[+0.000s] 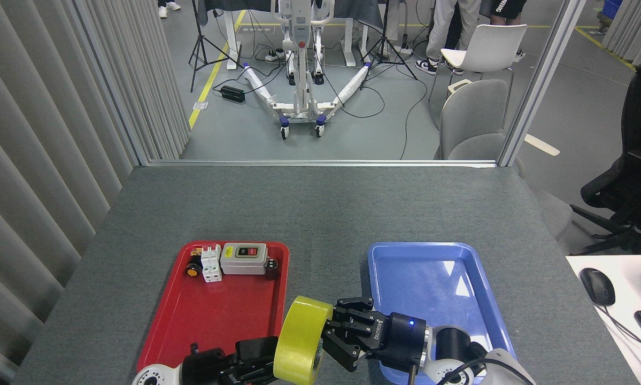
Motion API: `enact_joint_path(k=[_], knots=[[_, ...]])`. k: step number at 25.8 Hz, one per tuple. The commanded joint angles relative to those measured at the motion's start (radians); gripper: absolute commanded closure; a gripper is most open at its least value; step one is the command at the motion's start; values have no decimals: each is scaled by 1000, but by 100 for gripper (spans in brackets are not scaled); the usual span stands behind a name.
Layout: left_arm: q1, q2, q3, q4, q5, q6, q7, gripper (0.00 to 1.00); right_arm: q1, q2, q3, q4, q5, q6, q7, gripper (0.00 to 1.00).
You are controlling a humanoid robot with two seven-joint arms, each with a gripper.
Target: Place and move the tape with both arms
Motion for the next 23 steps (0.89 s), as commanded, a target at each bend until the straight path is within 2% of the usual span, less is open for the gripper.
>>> enact_joint_path(k=[1,3,9,12,15,23], knots=[[-1,1,17,8,-5,-12,32,81,-2,0,-1,12,-1,0,0,72],[-3,-1,18,11,-13,-12,32,73,-2,0,-3,13,-1,-3,0,72],[-12,1,21,18,-22,-21,33,63,0,1,-3,13,-1,-5,0,72],[-17,1,21,31,-57,-66,33,52,0,3,-3,13,-1,-5,0,72],[-18,1,23,35,-66,-92,35,46,0,3,-3,13,-1,-5,0,72],[-23,2,43,40,-68,-104,35,40,0,3,-1,13,-1,-5,0,72]])
